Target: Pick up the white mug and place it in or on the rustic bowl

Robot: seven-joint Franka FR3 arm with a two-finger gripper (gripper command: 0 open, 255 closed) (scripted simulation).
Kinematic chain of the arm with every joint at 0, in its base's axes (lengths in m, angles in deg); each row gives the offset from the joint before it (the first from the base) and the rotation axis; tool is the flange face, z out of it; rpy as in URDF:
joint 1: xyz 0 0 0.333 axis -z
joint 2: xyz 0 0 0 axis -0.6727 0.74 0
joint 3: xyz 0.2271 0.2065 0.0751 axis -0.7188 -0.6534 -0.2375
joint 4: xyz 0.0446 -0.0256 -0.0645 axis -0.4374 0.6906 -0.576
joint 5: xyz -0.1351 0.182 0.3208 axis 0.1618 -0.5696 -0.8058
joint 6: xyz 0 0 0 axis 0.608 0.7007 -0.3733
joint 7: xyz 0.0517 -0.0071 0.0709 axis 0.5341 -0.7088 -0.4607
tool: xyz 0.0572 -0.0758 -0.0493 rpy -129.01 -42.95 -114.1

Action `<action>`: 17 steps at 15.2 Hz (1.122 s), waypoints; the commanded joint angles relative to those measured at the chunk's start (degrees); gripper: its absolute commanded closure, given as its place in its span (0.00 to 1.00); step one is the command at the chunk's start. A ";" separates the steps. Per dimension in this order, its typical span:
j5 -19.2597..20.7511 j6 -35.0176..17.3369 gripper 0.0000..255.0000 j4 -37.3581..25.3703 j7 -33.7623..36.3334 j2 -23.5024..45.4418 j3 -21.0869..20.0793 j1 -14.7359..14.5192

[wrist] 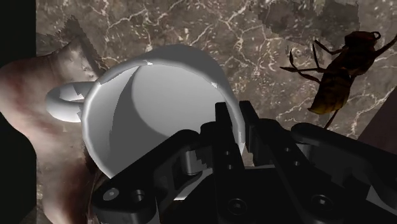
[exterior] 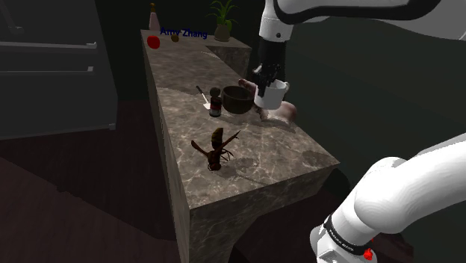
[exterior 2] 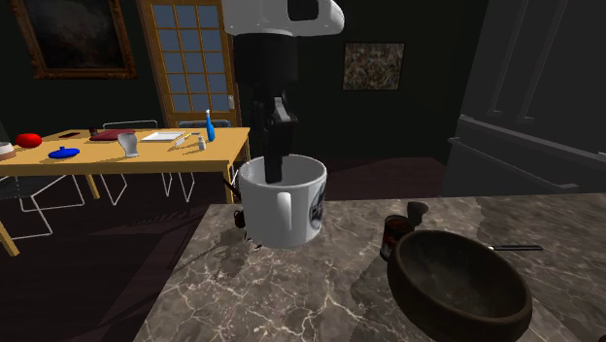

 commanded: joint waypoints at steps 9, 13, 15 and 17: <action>1.92 2.19 1.00 -21.15 -5.05 18.81 3.06 2.45; 2.18 4.90 1.00 -33.34 -7.21 28.19 4.08 3.45; 2.21 6.94 1.00 -40.65 -8.27 33.41 4.52 3.97; 2.18 9.65 1.00 -49.28 -9.32 39.27 4.88 4.51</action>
